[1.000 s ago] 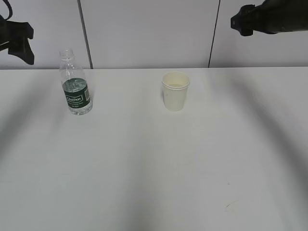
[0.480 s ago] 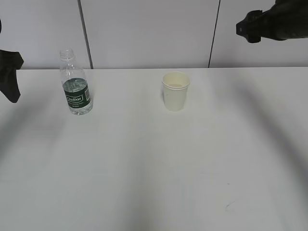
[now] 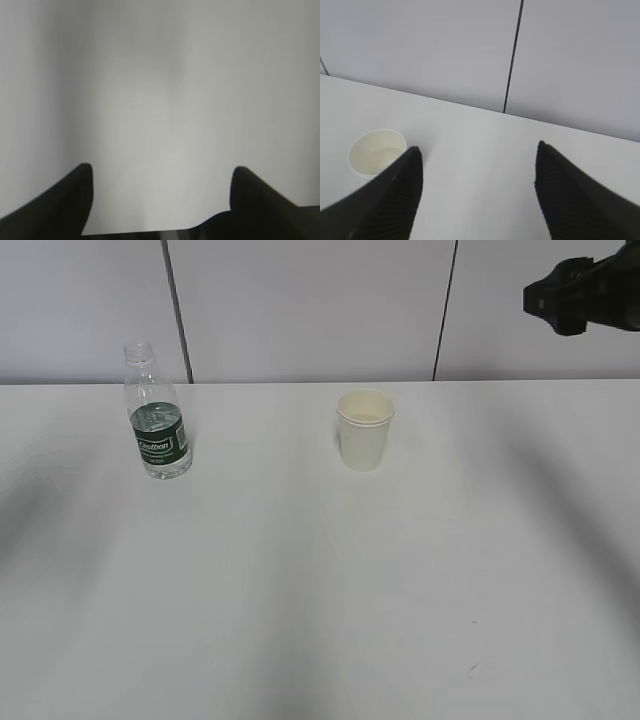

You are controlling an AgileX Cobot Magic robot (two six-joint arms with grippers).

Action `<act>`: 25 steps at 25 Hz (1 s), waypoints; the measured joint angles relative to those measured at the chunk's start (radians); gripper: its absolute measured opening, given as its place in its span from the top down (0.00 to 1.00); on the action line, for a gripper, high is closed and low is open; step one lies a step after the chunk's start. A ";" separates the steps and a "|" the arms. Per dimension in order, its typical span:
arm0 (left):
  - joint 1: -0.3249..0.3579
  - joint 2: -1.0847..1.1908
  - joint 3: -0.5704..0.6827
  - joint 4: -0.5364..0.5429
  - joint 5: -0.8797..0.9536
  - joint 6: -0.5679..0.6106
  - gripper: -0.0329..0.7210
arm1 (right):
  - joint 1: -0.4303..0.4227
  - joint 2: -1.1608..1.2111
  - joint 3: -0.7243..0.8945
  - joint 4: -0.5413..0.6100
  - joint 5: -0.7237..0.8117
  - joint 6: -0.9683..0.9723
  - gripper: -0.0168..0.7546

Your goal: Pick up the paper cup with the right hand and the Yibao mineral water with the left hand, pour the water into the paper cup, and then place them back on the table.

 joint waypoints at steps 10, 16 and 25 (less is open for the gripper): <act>0.000 -0.363 0.253 -0.015 0.010 0.000 0.27 | 0.000 -0.185 0.122 0.000 0.000 0.024 0.26; 0.000 -0.567 0.392 -0.031 0.016 0.012 0.27 | 0.000 -0.289 0.207 0.000 -0.024 0.032 0.26; 0.000 -0.901 0.538 -0.013 0.022 0.049 0.27 | 0.000 -0.423 0.311 0.000 -0.037 0.041 0.26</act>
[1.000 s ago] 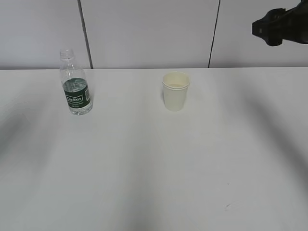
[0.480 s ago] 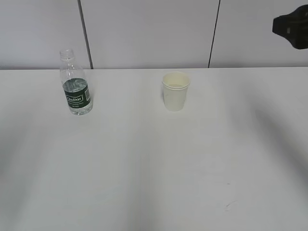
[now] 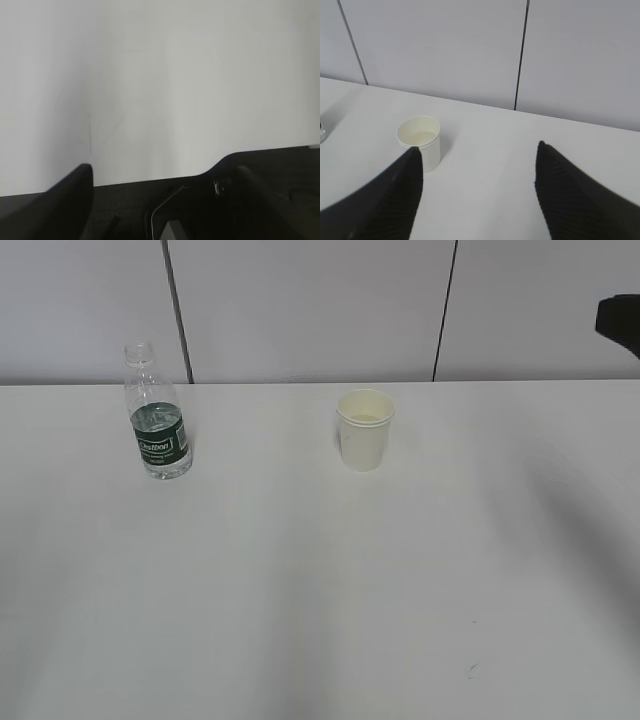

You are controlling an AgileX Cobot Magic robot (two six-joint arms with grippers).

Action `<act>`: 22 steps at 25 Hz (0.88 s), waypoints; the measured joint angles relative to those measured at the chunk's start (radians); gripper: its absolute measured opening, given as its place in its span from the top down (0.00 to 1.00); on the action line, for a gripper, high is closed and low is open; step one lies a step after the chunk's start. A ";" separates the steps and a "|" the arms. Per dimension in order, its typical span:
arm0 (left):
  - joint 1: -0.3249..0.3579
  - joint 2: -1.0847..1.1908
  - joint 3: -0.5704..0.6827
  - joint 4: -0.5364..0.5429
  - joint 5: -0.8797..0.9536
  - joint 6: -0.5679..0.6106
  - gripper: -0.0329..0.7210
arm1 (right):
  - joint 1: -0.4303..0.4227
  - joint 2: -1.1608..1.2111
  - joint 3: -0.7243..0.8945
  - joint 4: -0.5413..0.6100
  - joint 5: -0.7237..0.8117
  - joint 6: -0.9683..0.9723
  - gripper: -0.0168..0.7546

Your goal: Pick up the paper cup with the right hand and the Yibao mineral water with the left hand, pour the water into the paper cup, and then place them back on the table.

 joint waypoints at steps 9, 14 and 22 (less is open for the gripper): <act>0.000 -0.291 0.103 0.003 -0.047 0.011 0.28 | 0.000 -0.098 0.069 0.000 -0.004 0.002 0.26; 0.000 -0.434 0.120 0.003 -0.099 0.013 0.28 | 0.000 -0.130 0.105 0.000 -0.008 0.002 0.26; 0.000 -0.481 0.140 0.003 -0.131 0.013 0.28 | 0.000 -0.186 0.190 0.000 -0.010 0.004 0.26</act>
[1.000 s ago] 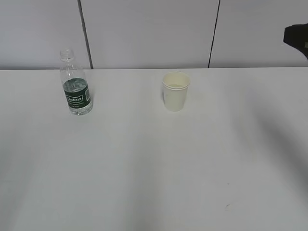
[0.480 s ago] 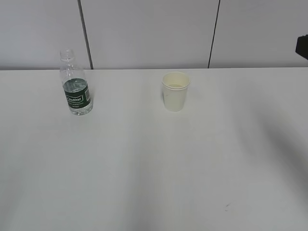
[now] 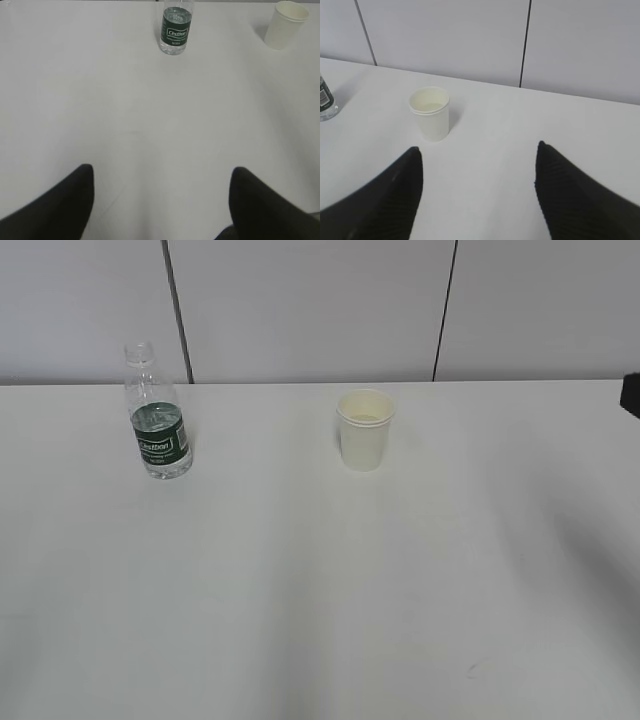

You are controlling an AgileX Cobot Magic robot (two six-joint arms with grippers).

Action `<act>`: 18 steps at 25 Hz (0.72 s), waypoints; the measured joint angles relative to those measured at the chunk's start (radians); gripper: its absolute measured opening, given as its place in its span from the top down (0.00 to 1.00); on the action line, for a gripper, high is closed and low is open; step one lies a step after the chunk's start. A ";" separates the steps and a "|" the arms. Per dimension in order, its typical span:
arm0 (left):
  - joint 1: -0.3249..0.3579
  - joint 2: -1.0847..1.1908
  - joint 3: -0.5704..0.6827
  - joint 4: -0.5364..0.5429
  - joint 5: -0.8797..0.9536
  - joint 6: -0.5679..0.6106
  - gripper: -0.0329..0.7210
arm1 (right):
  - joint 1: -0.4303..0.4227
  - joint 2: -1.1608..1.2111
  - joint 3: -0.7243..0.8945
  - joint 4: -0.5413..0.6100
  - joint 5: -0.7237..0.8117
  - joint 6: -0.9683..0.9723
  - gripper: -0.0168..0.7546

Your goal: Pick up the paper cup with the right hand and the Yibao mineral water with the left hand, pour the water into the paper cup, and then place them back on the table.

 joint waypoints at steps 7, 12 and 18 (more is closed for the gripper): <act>0.000 0.000 0.000 -0.001 -0.004 0.001 0.28 | 0.000 -0.025 0.026 0.000 0.000 0.002 0.26; 0.000 -0.001 0.000 -0.001 -0.004 0.001 0.28 | 0.000 -0.025 0.026 0.000 0.000 0.002 0.26; 0.000 -0.001 0.000 -0.001 -0.004 0.001 0.28 | 0.000 -0.025 0.026 0.000 -0.001 0.002 0.26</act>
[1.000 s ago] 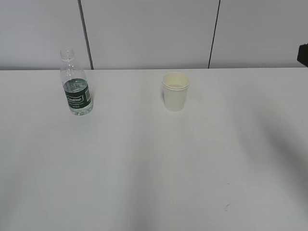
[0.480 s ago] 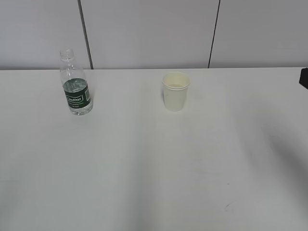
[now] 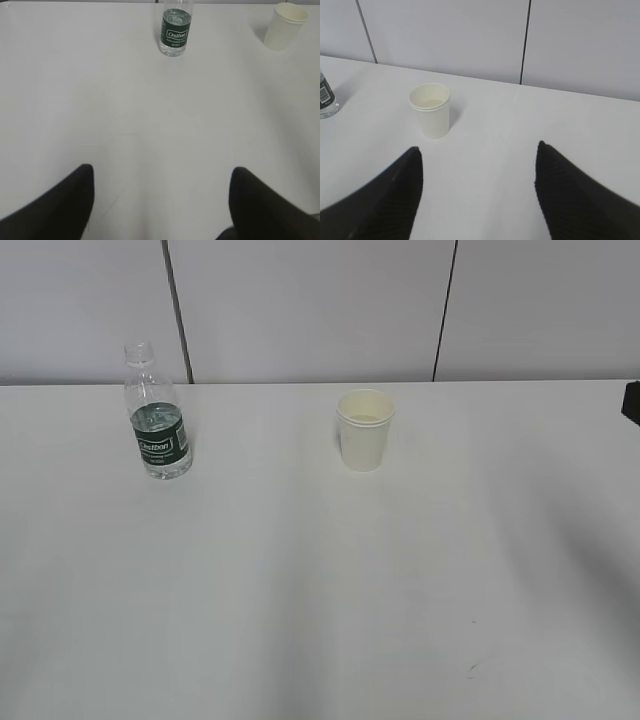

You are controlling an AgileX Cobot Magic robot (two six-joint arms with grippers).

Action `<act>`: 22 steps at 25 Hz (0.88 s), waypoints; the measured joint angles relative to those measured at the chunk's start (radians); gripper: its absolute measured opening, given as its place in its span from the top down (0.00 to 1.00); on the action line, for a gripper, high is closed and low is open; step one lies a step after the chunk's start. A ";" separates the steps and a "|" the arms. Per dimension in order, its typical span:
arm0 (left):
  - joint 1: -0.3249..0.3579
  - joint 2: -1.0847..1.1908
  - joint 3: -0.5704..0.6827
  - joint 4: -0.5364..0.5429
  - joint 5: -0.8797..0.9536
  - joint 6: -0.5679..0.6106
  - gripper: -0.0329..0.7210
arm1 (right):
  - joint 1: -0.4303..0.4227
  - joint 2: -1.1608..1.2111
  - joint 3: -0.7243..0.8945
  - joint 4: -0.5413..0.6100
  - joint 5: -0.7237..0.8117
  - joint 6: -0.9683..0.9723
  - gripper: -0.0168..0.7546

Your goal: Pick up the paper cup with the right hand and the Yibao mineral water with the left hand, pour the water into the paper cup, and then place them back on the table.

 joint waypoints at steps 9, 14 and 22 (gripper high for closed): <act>0.000 0.000 0.000 -0.001 0.000 0.000 0.28 | 0.000 0.000 0.015 0.054 0.000 -0.062 0.26; 0.000 0.000 0.000 -0.001 0.000 0.000 0.28 | 0.000 0.000 0.035 0.428 0.015 -0.420 0.26; 0.000 0.000 0.000 -0.001 0.000 0.000 0.28 | 0.040 0.000 0.035 1.157 0.246 -1.145 0.26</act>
